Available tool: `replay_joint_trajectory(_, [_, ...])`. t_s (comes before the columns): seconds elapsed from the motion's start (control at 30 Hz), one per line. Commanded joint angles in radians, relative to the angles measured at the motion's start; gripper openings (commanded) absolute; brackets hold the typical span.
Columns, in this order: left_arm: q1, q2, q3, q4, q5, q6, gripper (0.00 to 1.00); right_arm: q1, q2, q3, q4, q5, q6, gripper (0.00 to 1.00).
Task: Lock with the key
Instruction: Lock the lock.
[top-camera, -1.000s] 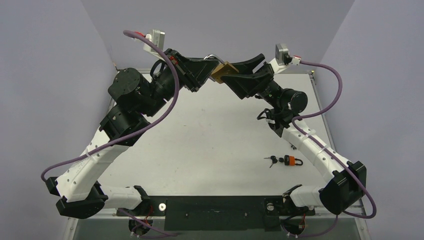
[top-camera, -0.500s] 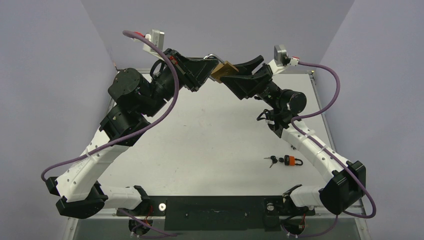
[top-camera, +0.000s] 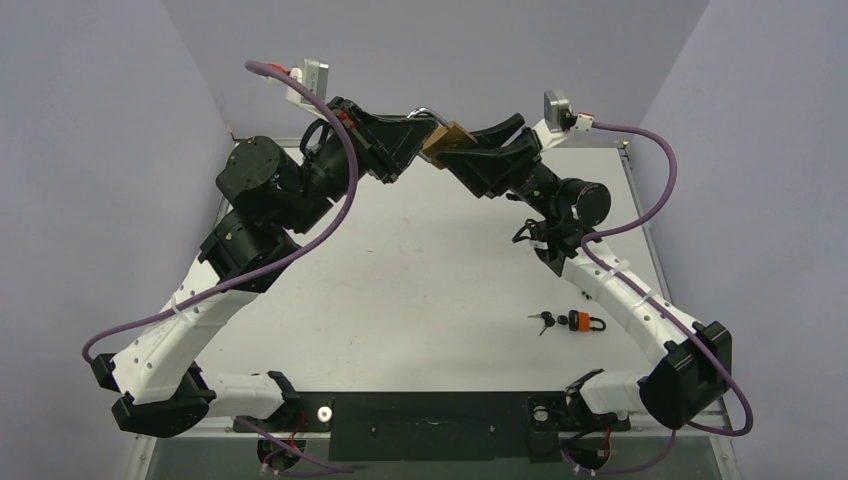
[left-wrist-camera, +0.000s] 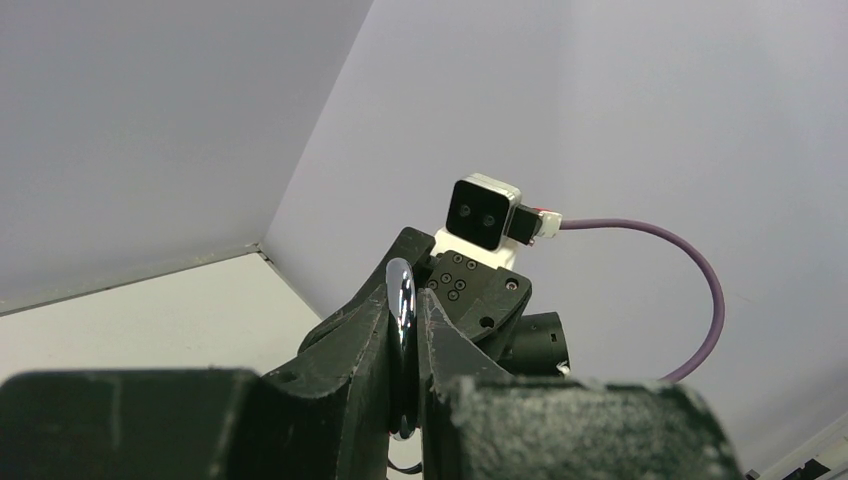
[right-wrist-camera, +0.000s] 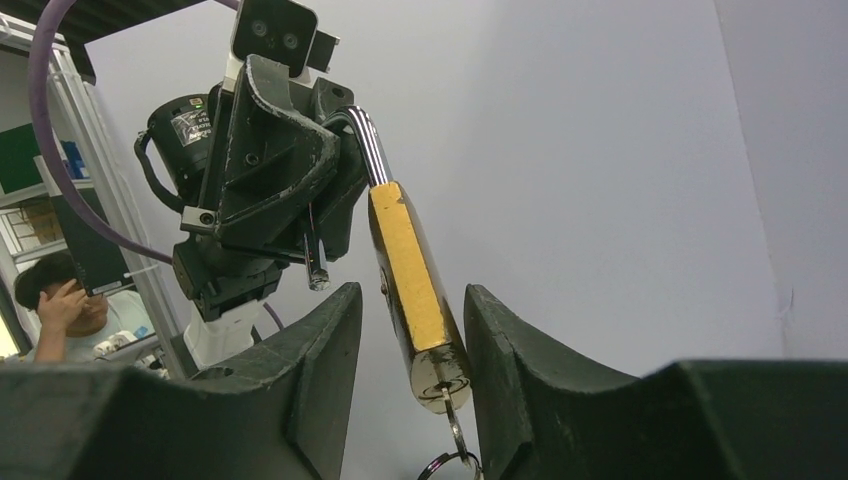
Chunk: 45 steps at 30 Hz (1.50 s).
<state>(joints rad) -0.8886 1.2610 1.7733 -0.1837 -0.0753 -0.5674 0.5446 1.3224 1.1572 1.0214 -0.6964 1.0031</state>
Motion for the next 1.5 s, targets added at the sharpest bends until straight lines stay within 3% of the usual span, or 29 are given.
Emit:
replay_joint_trajectory(0.0, [-0.006, -0.027, 0.026, 0.168, -0.020, -0.010, 0.00, 0.008, -0.004, 0.053, 0.046, -0.004, -0.021, 0.37])
replay_joint_trajectory(0.07, [-0.006, -0.030, 0.020, 0.168, -0.020, -0.008, 0.00, 0.008, -0.004, 0.054, 0.048, -0.002, -0.017, 0.31])
replay_joint_trajectory(0.17, [-0.006, -0.034, 0.006, 0.147, -0.008, 0.006, 0.00, 0.007, -0.006, 0.059, 0.034, 0.001, 0.003, 0.01])
replay_joint_trajectory(0.2, [-0.006, -0.038, 0.000, 0.119, 0.011, 0.015, 0.00, 0.007, -0.008, 0.058, 0.029, -0.004, 0.012, 0.00])
replay_joint_trajectory(0.3, [-0.005, -0.075, -0.066, 0.051, 0.049, 0.073, 0.04, 0.005, -0.049, 0.031, -0.008, -0.009, 0.017, 0.00])
replay_joint_trajectory(0.47, [-0.003, -0.167, -0.183, -0.045, 0.087, 0.155, 0.34, 0.012, -0.134, -0.076, -0.066, -0.028, 0.018, 0.00])
replay_joint_trajectory(0.6, [-0.002, -0.247, -0.247, -0.117, 0.168, 0.234, 0.47, 0.020, -0.269, -0.132, -0.217, -0.039, -0.062, 0.00])
replay_joint_trajectory(1.0, [0.007, -0.298, -0.268, -0.305, 0.269, 0.340, 0.48, 0.090, -0.502, -0.182, -0.661, -0.096, -0.277, 0.00])
replay_joint_trajectory(1.17, [0.017, -0.300, -0.281, -0.307, 0.437, 0.341, 0.46, 0.123, -0.532, -0.160, -0.869, -0.058, -0.386, 0.00])
replay_joint_trajectory(1.33, [0.030, -0.276, -0.267, -0.343, 0.551, 0.344, 0.44, 0.137, -0.528, -0.147, -0.922, -0.039, -0.430, 0.00])
replay_joint_trajectory(1.47, [0.044, -0.262, -0.247, -0.408, 0.509, 0.357, 0.42, 0.138, -0.532, -0.137, -0.972, -0.006, -0.471, 0.00])
